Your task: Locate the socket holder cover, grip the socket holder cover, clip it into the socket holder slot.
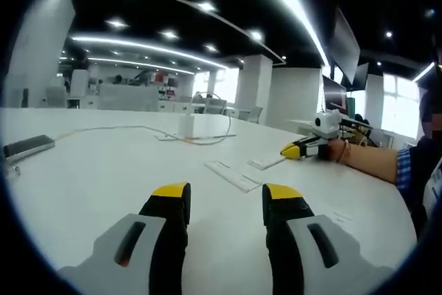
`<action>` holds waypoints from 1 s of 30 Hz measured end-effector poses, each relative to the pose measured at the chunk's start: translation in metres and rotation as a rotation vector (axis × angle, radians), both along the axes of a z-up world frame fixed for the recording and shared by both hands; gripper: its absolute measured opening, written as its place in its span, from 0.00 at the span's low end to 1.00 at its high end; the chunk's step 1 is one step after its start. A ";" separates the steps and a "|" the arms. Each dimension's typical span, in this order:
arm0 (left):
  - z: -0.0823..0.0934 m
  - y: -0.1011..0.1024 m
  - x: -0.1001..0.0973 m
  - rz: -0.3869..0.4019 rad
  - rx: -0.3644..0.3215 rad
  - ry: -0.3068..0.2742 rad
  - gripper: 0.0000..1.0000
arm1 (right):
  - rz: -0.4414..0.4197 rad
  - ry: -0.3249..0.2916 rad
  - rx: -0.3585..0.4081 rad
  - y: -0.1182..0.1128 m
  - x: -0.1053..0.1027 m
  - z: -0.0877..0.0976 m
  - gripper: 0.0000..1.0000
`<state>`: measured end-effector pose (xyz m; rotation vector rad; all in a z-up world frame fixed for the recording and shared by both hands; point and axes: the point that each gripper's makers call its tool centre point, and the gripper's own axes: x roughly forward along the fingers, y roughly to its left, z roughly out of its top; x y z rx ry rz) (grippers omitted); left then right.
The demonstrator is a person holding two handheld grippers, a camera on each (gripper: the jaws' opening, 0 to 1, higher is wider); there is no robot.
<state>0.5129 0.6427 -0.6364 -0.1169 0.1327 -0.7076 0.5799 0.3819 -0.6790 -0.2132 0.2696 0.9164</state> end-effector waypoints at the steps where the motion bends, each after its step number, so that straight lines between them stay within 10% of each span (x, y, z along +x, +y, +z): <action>1: 0.000 0.000 0.000 0.000 0.000 0.000 0.42 | 0.000 0.000 0.000 0.000 0.000 0.000 0.04; 8: 0.005 0.001 0.003 -0.007 0.035 -0.051 0.43 | -0.139 -0.076 0.012 -0.015 0.015 0.019 0.04; 11: 0.009 0.008 0.008 0.031 0.065 -0.081 0.42 | -0.303 -0.198 0.157 -0.038 0.023 0.070 0.04; 14: 0.012 0.012 0.011 0.056 0.056 -0.095 0.41 | -0.229 -0.200 0.295 -0.027 0.006 0.095 0.04; 21: 0.020 0.016 0.011 0.077 0.017 -0.107 0.40 | -0.132 -0.413 0.477 0.002 -0.050 0.201 0.09; 30: 0.029 0.016 0.009 0.085 -0.028 -0.117 0.37 | -0.012 -0.361 0.418 0.025 -0.092 0.179 0.16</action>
